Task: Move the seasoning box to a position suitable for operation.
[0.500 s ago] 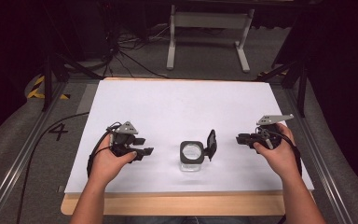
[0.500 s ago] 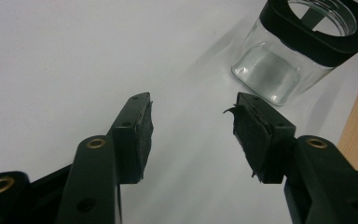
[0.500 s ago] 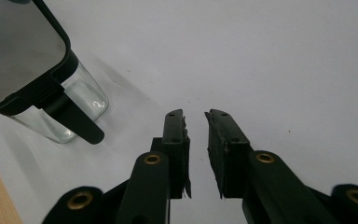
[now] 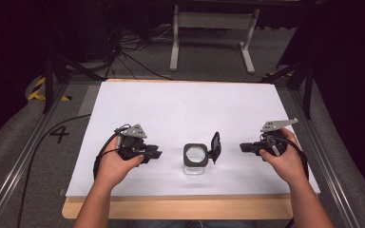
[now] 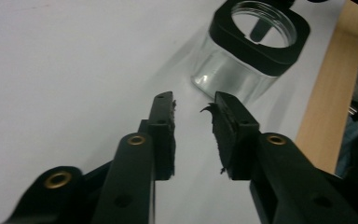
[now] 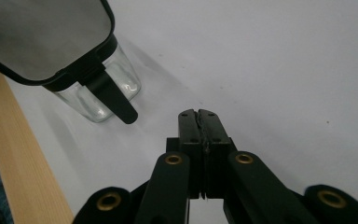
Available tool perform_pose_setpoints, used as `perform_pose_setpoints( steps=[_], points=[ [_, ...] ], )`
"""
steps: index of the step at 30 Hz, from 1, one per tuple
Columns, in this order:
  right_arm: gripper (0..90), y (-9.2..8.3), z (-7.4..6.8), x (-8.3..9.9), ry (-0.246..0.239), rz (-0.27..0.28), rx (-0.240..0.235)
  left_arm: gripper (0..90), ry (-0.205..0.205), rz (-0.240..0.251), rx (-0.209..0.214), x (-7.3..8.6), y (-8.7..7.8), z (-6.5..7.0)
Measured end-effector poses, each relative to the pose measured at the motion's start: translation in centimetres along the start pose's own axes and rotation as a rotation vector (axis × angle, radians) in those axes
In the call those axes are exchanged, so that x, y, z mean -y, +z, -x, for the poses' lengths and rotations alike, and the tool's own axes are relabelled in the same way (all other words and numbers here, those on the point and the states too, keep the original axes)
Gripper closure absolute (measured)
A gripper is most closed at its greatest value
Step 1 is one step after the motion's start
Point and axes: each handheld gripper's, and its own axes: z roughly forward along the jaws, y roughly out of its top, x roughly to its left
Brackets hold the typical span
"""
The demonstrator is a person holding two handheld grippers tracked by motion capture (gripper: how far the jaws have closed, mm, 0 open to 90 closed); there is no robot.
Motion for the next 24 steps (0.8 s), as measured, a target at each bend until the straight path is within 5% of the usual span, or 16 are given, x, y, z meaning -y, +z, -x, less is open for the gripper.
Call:
perform_pose_setpoints(
  steps=[8,17,24],
  points=[
    [90.0,0.5,-0.7,-0.1,-0.034,-0.018,-0.044,84.1,0.036,-0.028,0.053,-0.6,0.9,1.1],
    [90.0,2.3,-2.2,-0.2,-0.115,-0.069,-0.165,86.9,0.065,-0.069,0.096,-0.9,2.6,2.1],
    [90.0,2.9,-2.6,-0.1,-0.132,-0.094,-0.17,88.9,0.082,-0.088,0.109,-1.0,3.9,2.5]
  ],
)
